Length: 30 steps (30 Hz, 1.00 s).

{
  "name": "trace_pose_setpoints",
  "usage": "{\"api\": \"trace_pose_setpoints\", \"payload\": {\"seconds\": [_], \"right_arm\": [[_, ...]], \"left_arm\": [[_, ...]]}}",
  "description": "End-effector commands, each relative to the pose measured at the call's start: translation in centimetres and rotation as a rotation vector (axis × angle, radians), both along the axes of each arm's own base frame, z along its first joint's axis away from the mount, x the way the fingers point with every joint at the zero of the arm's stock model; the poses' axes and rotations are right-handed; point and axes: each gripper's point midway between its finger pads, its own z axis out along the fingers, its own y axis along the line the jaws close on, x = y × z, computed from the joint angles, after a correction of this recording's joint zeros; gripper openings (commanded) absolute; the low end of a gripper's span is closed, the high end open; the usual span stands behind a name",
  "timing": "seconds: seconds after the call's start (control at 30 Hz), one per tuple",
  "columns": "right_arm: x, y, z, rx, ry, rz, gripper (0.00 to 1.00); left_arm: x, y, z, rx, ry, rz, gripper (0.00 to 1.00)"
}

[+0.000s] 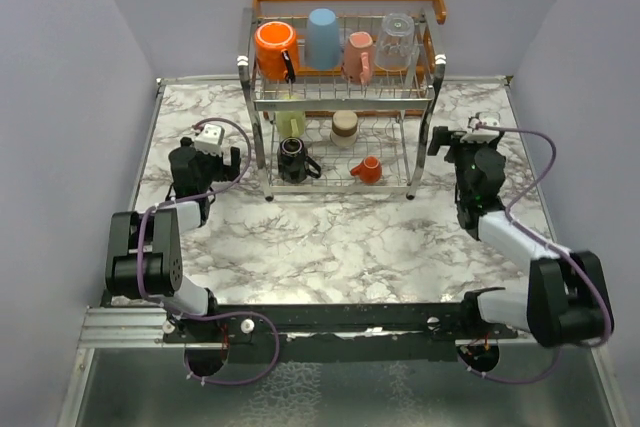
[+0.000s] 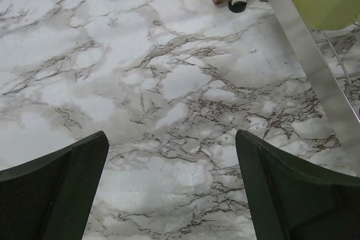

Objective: Unload the cups from the dish rack

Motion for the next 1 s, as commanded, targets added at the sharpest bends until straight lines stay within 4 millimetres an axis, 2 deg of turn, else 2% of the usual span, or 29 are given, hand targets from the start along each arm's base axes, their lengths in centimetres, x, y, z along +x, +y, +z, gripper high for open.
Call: {"api": "trace_pose_setpoints", "payload": {"seconds": [0.0,0.07,0.1,0.17,0.2,0.43,0.7,0.97], "right_arm": [[-3.3,0.5,-1.0,0.1,0.074,0.005,1.0],[-4.2,-0.3,-1.2,0.164,0.085,-0.051,0.99],[-4.7,-1.3,-1.5,0.251,0.097,-0.134,1.0],[-6.8,-3.6,-4.0,0.528,0.188,-0.393,0.99],[-7.8,-3.8,-4.7,0.595,0.232,-0.444,0.99],[-10.5,0.3,-2.3,0.625,0.221,-0.132,1.0],[-12.6,3.2,-3.8,0.609,0.357,-0.061,0.97],[-13.8,9.7,-3.9,0.56,0.44,0.039,0.86]], "left_arm": [[-1.4,-0.3,-0.3,0.038,0.109,-0.083,0.99],[-1.8,-0.4,-0.2,0.037,0.144,-0.111,0.99],[-2.1,-0.4,-0.1,0.037,0.158,-0.126,0.99],[-2.8,-0.7,-0.1,0.041,0.185,-0.165,0.99],[-3.2,-0.9,-0.1,0.046,0.195,-0.184,0.99],[-6.3,-1.2,-0.5,0.091,0.25,-0.262,0.99],[-8.9,-1.9,-1.2,0.125,0.302,-0.354,0.99],[-10.7,-2.5,-1.8,0.141,0.327,-0.412,0.99]]}}
